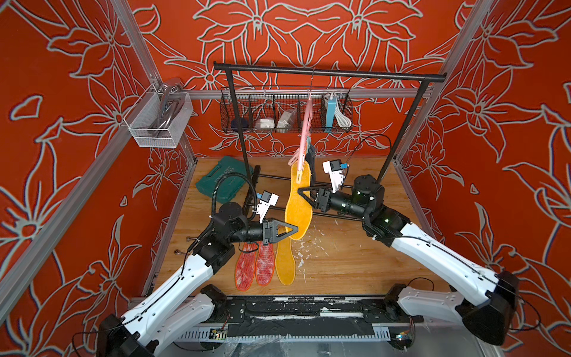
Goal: Take the shoe insoles off the hanger
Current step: Remove the insole from the hanger, then open the clamp at the hanger.
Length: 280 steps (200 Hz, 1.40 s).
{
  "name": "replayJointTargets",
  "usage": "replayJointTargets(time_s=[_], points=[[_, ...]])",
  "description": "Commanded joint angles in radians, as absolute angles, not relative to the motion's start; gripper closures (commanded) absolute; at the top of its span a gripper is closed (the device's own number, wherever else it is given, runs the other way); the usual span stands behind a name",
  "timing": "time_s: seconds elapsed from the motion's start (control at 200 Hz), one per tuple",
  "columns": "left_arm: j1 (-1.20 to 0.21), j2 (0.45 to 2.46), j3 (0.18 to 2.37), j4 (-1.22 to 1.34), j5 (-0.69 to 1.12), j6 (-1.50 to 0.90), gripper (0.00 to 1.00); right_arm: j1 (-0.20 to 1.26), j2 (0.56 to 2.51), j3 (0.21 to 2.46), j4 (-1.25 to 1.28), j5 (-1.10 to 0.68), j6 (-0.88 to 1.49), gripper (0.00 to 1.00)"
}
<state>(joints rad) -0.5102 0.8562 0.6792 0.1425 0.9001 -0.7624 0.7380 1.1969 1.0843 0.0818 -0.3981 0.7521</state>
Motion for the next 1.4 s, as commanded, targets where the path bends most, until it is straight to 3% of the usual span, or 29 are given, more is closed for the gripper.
replayJointTargets(time_s=[0.0, 0.736, 1.166, 1.396], points=[[-0.508, 0.826, 0.694, 0.100, 0.949, -0.725, 1.00, 0.713, 1.215, 1.136, 0.144, -0.380, 0.813, 0.62], [-0.506, 0.758, 0.670, 0.038, 0.985, -0.709, 1.00, 0.646, 1.392, 1.354, 0.238, -0.548, 0.892, 0.64], [-0.505, 0.756, 0.664, -0.020, 0.990, -0.663, 1.00, 0.632, 1.483, 1.431, 0.296, -0.602, 0.967, 0.84], [-0.506, 0.731, 0.632, -0.051, 0.984, -0.653, 1.00, 0.624, 1.483, 1.440, 0.248, -0.569, 0.899, 0.81]])
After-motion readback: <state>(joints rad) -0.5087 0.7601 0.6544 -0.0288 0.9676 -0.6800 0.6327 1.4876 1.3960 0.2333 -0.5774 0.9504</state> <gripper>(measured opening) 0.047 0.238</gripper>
